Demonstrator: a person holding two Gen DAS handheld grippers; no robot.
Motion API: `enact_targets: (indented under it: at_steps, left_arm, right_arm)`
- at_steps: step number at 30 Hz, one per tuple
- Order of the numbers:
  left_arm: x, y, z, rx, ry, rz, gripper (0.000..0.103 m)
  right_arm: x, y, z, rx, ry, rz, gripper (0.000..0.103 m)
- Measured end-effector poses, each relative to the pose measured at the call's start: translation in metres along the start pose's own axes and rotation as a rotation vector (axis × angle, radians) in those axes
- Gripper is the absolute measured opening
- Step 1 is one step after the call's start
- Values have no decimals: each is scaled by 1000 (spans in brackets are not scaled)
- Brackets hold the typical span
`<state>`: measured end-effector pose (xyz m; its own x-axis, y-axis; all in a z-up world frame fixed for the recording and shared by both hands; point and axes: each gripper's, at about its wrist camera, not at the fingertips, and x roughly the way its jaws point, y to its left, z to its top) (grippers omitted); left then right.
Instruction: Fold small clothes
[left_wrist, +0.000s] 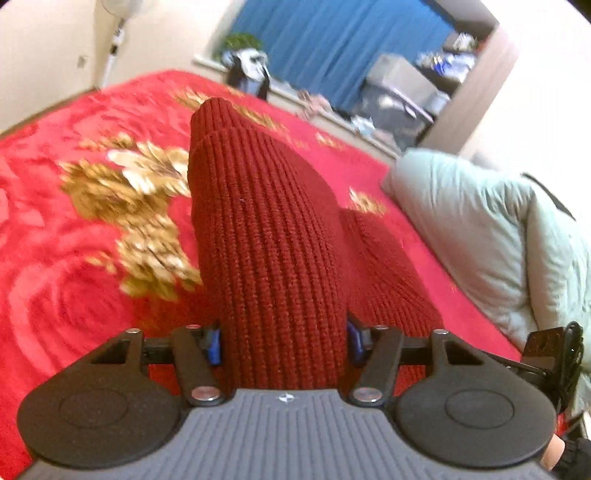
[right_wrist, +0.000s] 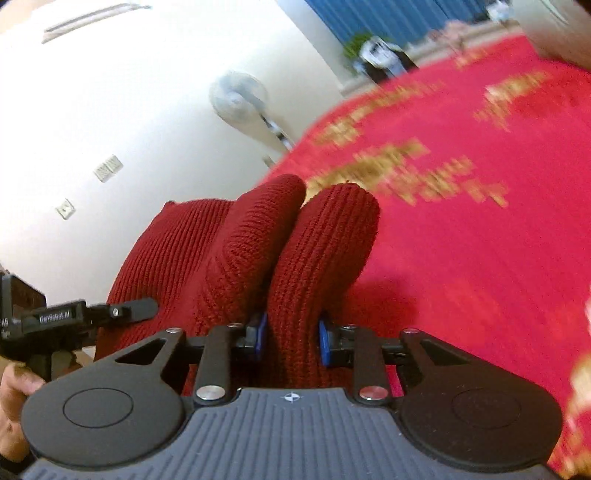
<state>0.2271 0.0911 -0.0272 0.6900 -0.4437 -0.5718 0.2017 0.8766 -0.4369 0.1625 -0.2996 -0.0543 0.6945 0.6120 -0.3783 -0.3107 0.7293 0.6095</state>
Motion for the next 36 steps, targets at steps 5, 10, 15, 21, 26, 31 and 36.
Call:
enact_targets:
  at_steps: [5,10,15,21,26,31,36]
  left_arm:
    - [18,36,1,-81,149,197,76]
    - [-18,24,1,36,18,233,83]
    - [-27,4,-12,125,58,141,82]
    - [-33,-11,-31,227,75,92,81]
    - [-15,-12,-49,310,232,154,83]
    - [-3,-20,-65,409,288,192,82]
    - [-9,-29,-81,511,298,146,83]
  right_arm:
    - [39,27,10,-122,57,-126,33]
    - [20,37,17,-140,31,-147,53]
    - [13,54,-1,-218,189,-64,59]
    - [28,64,-32,-324,321,-154,18]
    - [13,65,-31,-281,338,-185,17]
    - [9,60,-42,-252,373,-227,17]
    - [4,65,-45,-276,338,-223,18]
